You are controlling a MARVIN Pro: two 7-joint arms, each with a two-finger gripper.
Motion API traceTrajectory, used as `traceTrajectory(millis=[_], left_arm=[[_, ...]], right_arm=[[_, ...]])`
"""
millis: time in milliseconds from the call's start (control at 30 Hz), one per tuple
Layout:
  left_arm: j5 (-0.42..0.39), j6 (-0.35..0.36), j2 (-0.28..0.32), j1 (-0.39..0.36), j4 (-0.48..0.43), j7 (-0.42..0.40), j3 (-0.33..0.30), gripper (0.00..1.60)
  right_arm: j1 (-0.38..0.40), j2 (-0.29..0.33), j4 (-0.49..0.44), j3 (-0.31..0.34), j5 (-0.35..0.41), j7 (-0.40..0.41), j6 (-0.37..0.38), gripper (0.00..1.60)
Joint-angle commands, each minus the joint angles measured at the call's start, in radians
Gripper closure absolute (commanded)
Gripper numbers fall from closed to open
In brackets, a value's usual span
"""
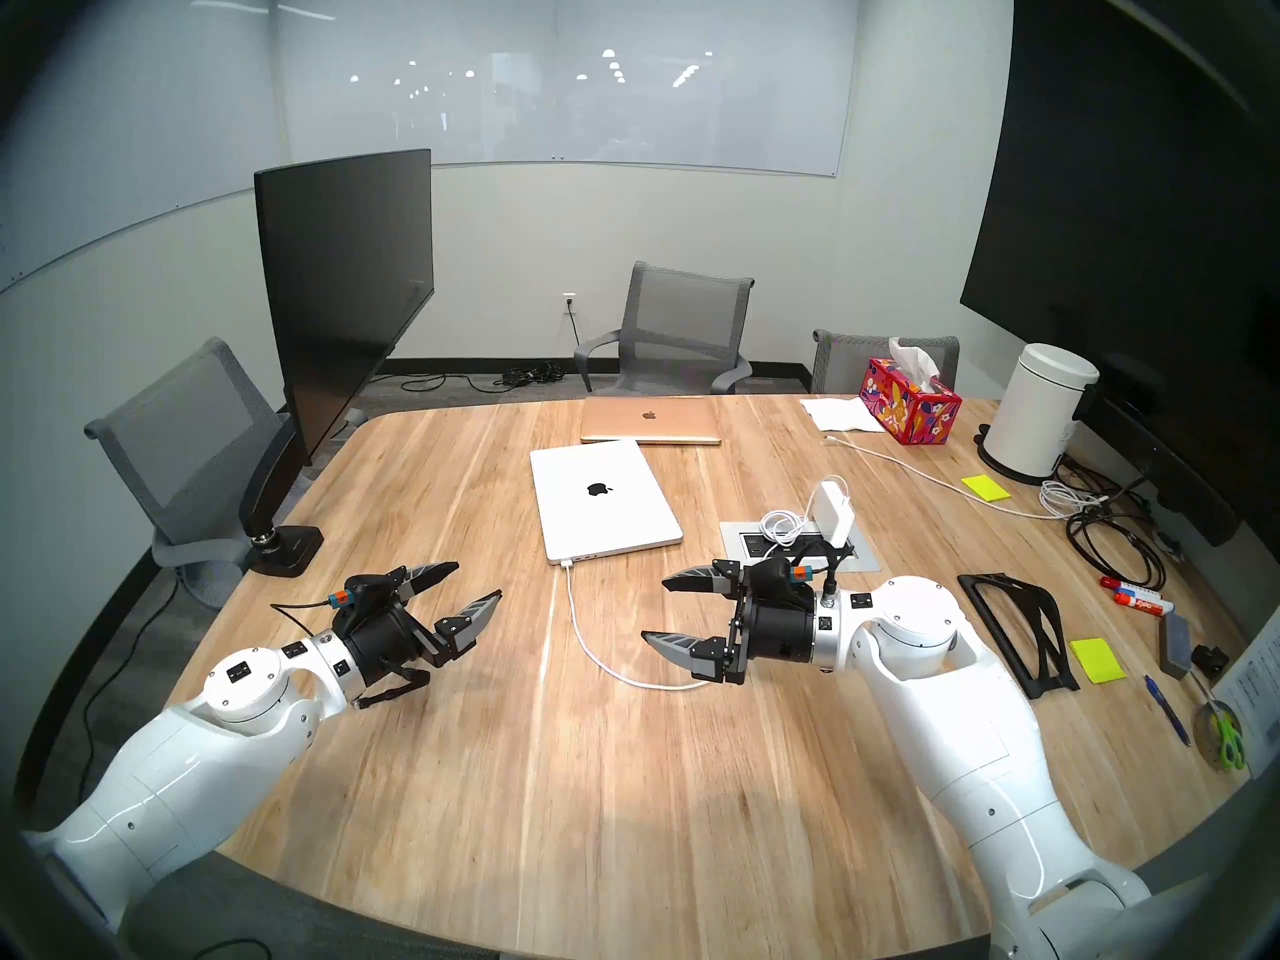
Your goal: Unplug the charging cable from the port of the MacBook and lay it on the desk
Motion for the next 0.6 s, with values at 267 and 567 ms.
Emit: traceTrajectory(millis=[267, 567], left_arm=[[-0.001, -0.007, 0.000, -0.005, -0.010, 0.001, -0.005, 0.00], [-0.002, -0.008, 0.000, -0.005, -0.010, 0.001, -0.005, 0.00]], right_arm=[[0.115, -0.078, 0.019, -0.088, -0.097, -0.072, 0.067, 0.00], [0.137, -0.118, 0.018, -0.138, -0.180, -0.146, 0.141, 0.00]])
